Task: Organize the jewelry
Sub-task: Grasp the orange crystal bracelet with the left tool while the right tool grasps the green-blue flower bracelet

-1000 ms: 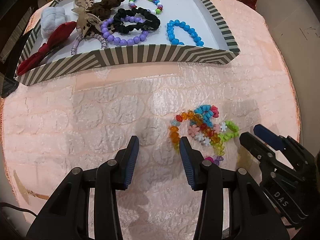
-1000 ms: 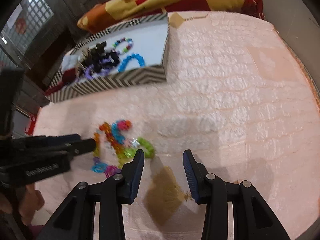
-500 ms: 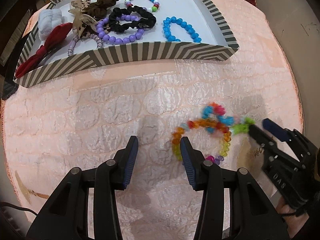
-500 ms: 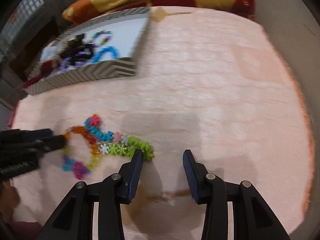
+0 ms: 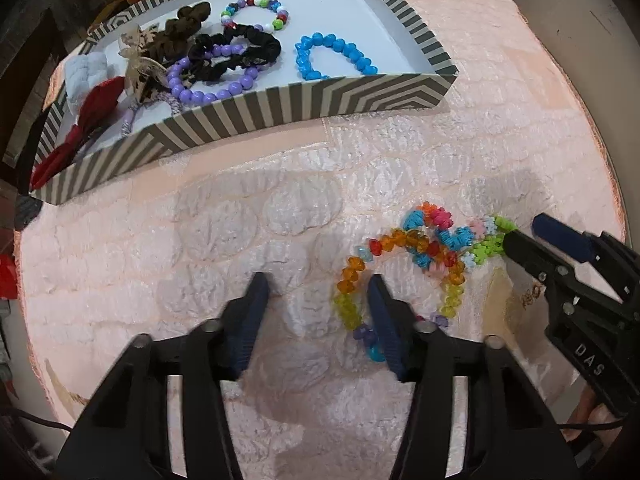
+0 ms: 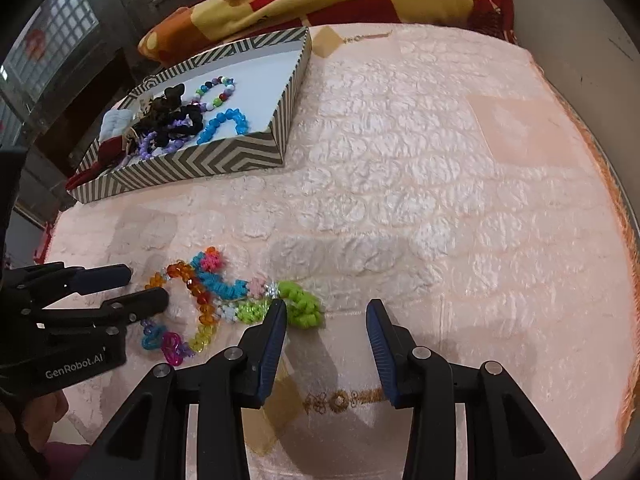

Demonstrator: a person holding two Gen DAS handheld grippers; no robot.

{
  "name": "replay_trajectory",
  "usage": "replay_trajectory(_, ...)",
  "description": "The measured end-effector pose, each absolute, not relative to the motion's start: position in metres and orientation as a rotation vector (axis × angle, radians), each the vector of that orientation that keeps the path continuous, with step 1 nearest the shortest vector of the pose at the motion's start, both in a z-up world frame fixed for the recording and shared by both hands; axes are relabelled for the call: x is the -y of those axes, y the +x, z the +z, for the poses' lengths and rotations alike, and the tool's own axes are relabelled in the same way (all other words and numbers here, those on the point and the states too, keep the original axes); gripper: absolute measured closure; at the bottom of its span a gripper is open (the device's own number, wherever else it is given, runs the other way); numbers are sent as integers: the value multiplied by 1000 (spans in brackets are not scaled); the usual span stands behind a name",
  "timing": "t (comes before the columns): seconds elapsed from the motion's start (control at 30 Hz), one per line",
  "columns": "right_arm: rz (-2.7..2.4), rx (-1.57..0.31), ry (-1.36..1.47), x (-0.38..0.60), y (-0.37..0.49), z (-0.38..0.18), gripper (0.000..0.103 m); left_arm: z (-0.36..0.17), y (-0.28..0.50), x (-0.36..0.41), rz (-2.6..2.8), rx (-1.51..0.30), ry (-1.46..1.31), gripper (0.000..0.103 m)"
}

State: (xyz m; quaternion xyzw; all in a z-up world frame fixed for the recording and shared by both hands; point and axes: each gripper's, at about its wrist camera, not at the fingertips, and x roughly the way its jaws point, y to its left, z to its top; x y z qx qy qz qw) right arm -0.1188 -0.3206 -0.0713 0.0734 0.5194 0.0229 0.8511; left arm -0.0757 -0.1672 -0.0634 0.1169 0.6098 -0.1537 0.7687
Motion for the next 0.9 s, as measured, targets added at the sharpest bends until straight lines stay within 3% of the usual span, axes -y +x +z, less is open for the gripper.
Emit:
replay_trajectory(0.03,60,-1091,160,320,-118,-71,64,-61,-75,163,-337,-1320,251,79)
replay_trajectory(0.17,72,-1113,111,309,-115,-77,64,-59,-72,157,-359,-1317,238,93)
replay_trajectory(0.27,80,-1114,90,302,-115,-76,75,-56,-69,147,-373,-1338,205,94)
replay_trajectory(0.37,74,-1104,53,296,-118,-74,92,-52,-61,133,-368,-1346,179,94)
replay_trajectory(0.9,152,-970,193,299,-119,2,93,4,-46,93,-403,-1258,104,94)
